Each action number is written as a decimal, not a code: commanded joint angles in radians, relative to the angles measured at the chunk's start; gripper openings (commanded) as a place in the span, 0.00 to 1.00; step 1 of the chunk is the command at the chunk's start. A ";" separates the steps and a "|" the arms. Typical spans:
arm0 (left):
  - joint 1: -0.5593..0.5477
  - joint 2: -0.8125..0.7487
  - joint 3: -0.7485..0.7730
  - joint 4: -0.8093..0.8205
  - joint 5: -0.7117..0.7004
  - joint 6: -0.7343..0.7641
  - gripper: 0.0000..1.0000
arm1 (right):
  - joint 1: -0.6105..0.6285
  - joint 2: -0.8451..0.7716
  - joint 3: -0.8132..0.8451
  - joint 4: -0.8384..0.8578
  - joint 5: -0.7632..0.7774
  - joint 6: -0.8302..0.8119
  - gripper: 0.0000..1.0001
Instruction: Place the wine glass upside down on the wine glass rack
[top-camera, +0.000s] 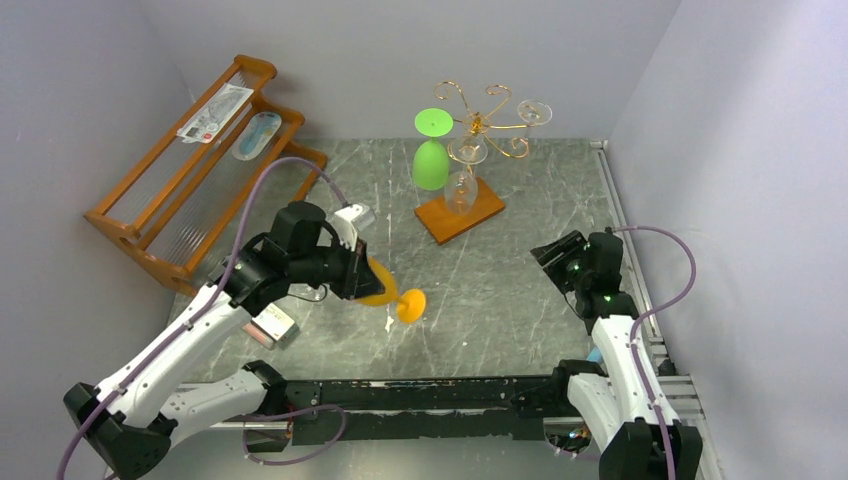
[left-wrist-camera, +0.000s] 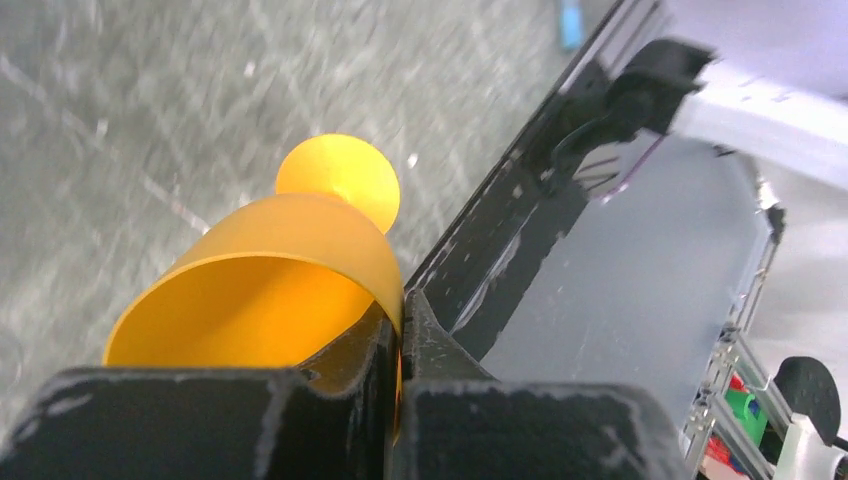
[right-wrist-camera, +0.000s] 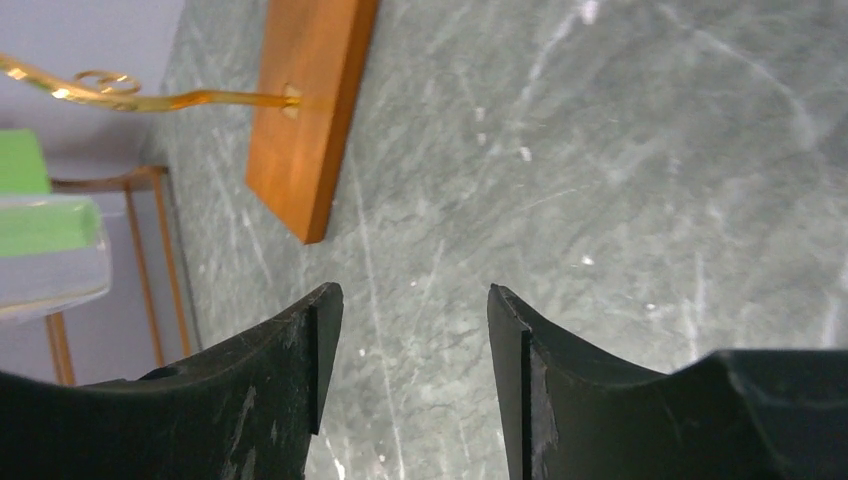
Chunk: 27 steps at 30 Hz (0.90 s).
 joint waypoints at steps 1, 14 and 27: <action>-0.007 -0.048 0.043 0.257 0.095 -0.044 0.05 | 0.008 -0.022 0.023 0.129 -0.213 -0.053 0.59; -0.007 -0.249 -0.017 0.831 0.004 -0.081 0.05 | 0.306 -0.141 0.119 0.523 -0.445 -0.145 0.65; -0.006 -0.268 -0.135 1.351 -0.166 -0.148 0.05 | 0.733 0.029 0.325 0.869 -0.318 -0.139 0.71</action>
